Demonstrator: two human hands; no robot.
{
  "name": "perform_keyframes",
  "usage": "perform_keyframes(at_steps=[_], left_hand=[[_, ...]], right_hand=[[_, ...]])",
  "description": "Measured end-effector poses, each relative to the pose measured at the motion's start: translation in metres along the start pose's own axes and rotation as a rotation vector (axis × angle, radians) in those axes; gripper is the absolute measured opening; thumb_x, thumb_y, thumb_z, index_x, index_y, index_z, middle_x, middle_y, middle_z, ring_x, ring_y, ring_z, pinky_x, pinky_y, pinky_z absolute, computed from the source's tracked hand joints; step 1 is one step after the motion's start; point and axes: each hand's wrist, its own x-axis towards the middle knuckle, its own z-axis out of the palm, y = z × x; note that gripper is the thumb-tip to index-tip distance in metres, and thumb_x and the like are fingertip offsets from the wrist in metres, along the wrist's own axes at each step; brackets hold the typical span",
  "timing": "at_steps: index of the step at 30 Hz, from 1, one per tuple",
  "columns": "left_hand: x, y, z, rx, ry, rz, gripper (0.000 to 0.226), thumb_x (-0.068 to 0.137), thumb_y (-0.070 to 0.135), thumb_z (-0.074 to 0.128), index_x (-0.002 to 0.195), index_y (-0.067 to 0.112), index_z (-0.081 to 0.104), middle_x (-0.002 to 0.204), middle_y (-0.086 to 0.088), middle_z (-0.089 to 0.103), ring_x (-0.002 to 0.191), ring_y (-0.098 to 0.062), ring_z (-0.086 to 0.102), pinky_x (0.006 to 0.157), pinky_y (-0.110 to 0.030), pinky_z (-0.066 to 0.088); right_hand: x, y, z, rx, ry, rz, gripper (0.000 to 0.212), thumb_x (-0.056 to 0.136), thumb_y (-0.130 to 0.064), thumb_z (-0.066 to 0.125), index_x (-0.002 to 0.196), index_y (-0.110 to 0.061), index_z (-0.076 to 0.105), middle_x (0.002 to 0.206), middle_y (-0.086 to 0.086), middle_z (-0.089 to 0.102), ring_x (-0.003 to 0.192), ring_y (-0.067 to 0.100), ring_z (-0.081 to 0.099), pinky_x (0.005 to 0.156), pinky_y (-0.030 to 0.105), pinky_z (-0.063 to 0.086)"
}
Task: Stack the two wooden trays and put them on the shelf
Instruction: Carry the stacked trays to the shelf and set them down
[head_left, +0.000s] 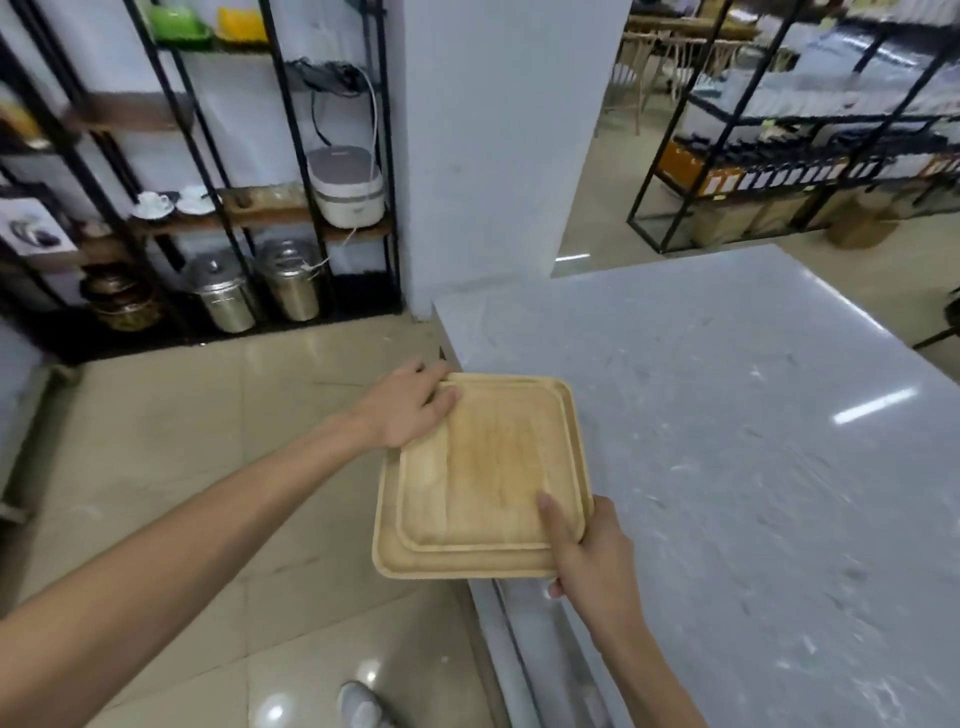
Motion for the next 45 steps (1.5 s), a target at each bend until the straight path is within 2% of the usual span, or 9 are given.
perform_keyframes(at_steps=[7,11,13,20,25,30,34,37,45], left_hand=[[0.0,-0.1,-0.075,-0.041,0.081,-0.064,0.049,0.103,0.053,0.033,0.137,0.019,0.045,0.119,-0.01,0.05,0.119,-0.033,0.052,0.106,-0.049,0.041],[-0.009,-0.153,-0.108,-0.033,0.133,-0.087,0.049,0.103,0.055,0.032,0.132,0.018,0.046,0.101,0.004,0.043,0.11,-0.028,0.053,0.098,-0.045,0.043],[-0.013,-0.178,-0.12,-0.021,0.156,-0.117,0.044,0.102,0.055,0.033,0.125,0.021,0.048,0.094,0.006,0.043,0.101,-0.025,0.053,0.095,-0.046,0.045],[-0.018,-0.265,-0.164,-0.033,0.229,-0.24,0.043,0.1,0.054,0.037,0.124,0.021,0.05,0.097,-0.001,0.05,0.099,-0.024,0.053,0.096,-0.048,0.047],[0.006,-0.336,-0.197,-0.039,0.244,-0.333,0.039,0.1,0.052,0.042,0.117,0.018,0.054,0.099,-0.008,0.054,0.102,-0.03,0.055,0.095,-0.048,0.047],[0.048,-0.418,-0.235,-0.077,0.256,-0.385,0.039,0.099,0.052,0.045,0.113,0.017,0.056,0.087,0.011,0.042,0.098,-0.023,0.048,0.092,-0.045,0.045],[0.084,-0.477,-0.275,-0.063,0.228,-0.429,0.042,0.098,0.054,0.045,0.116,0.019,0.057,0.094,0.003,0.05,0.104,-0.025,0.052,0.092,-0.045,0.046],[0.105,-0.519,-0.301,-0.071,0.249,-0.473,0.044,0.096,0.059,0.044,0.114,0.02,0.057,0.1,-0.002,0.054,0.103,-0.026,0.054,0.085,-0.041,0.043],[0.148,-0.625,-0.355,-0.133,0.23,-0.527,0.046,0.095,0.061,0.043,0.116,0.022,0.056,0.108,-0.006,0.058,0.105,-0.028,0.058,0.093,-0.045,0.047]], right_hand=[[0.036,-0.077,0.086,0.038,-0.056,-0.115,0.045,0.086,-0.066,0.064,0.097,-0.024,0.055,0.085,-0.002,0.069,0.049,0.011,0.07,0.038,0.019,0.05],[0.053,-0.111,0.135,0.07,-0.114,-0.15,0.044,0.089,-0.057,0.069,0.108,-0.02,0.056,0.096,-0.003,0.068,0.066,0.002,0.072,0.04,0.025,0.055],[0.06,-0.126,0.158,0.066,-0.156,-0.167,0.044,0.089,-0.055,0.069,0.109,-0.019,0.057,0.096,-0.001,0.069,0.065,0.005,0.073,0.04,0.026,0.056],[0.1,-0.179,0.247,0.047,-0.277,-0.177,0.052,0.091,-0.053,0.068,0.12,-0.012,0.056,0.104,0.001,0.068,0.075,0.022,0.075,0.046,0.03,0.06],[0.142,-0.216,0.321,0.053,-0.345,-0.164,0.044,0.092,-0.05,0.068,0.119,-0.018,0.056,0.108,-0.002,0.069,0.079,0.015,0.074,0.053,0.038,0.065],[0.2,-0.261,0.399,0.105,-0.418,-0.138,0.039,0.092,-0.048,0.069,0.117,-0.021,0.058,0.108,-0.003,0.069,0.088,0.014,0.072,0.048,0.029,0.061],[0.244,-0.303,0.452,0.109,-0.457,-0.135,0.028,0.091,-0.049,0.07,0.104,-0.026,0.061,0.102,-0.001,0.072,0.078,0.011,0.075,0.049,0.036,0.063],[0.276,-0.335,0.488,0.094,-0.489,-0.146,0.032,0.091,-0.05,0.07,0.107,-0.024,0.062,0.1,-0.001,0.074,0.078,0.002,0.074,0.049,0.035,0.063],[0.335,-0.408,0.581,0.024,-0.5,-0.157,0.046,0.091,-0.051,0.07,0.119,-0.015,0.061,0.101,0.001,0.073,0.078,0.015,0.075,0.05,0.038,0.064]])
